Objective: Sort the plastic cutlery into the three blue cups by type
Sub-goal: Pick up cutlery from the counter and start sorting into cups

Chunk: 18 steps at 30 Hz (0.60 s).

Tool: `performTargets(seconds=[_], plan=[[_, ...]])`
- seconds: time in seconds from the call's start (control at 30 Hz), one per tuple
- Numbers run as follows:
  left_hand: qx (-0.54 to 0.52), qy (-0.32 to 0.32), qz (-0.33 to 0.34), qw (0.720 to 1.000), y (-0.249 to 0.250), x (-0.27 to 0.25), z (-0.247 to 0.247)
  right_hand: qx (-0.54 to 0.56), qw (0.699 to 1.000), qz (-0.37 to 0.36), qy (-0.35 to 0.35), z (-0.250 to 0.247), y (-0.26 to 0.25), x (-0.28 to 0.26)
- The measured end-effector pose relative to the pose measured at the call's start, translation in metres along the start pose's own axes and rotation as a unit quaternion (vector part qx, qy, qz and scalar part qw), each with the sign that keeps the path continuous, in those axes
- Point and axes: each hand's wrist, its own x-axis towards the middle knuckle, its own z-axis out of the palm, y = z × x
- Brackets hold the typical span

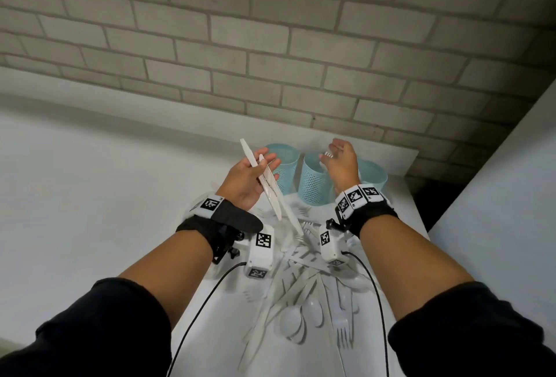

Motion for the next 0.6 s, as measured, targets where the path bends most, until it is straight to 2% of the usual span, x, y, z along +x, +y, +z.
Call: performTargets(seconds=[0.1, 0.13, 0.17, 0.23, 0.3, 0.33, 0.37, 0.4, 0.47, 0.5, 0.6], plan=[[-0.006, 0.019, 0.002, 1.000, -0.003, 0.002, -0.001, -0.102, 0.979, -0.170, 0.038, 0.001, -0.021, -0.020], [-0.011, 0.028, 0.003, 1.000, -0.004, 0.003, 0.000, -0.121, 0.970, -0.208, 0.010, 0.003, -0.029, -0.027], [-0.018, 0.035, 0.005, 0.999, -0.006, 0.005, 0.000, -0.140, 0.965, -0.216, -0.047, 0.005, -0.038, -0.035], [-0.030, 0.046, 0.009, 0.998, -0.010, 0.008, 0.001, -0.205, 0.949, -0.134, -0.199, 0.011, -0.050, -0.047], [-0.044, 0.053, 0.011, 0.998, -0.012, 0.009, 0.002, -0.294, 0.895, -0.004, -0.335, 0.014, -0.055, -0.056], [-0.049, 0.056, 0.012, 0.997, -0.013, 0.009, 0.004, -0.323, 0.864, 0.046, -0.384, 0.013, -0.054, -0.058], [-0.055, 0.058, 0.014, 0.997, -0.014, 0.009, 0.005, -0.319, 0.846, 0.084, -0.419, 0.013, -0.051, -0.060], [-0.058, 0.058, 0.016, 0.997, -0.014, 0.010, 0.006, -0.283, 0.842, 0.117, -0.444, 0.012, -0.046, -0.061], [-0.060, 0.059, 0.018, 0.996, -0.015, 0.010, 0.008, -0.173, 0.853, 0.176, -0.461, 0.013, -0.033, -0.065], [-0.058, 0.058, 0.018, 0.996, -0.016, 0.010, 0.008, -0.144, 0.858, 0.185, -0.457, 0.014, -0.029, -0.067], [-0.052, 0.062, 0.021, 0.997, -0.018, 0.009, 0.005, -0.147, 0.870, 0.160, -0.444, 0.009, -0.021, -0.066]])
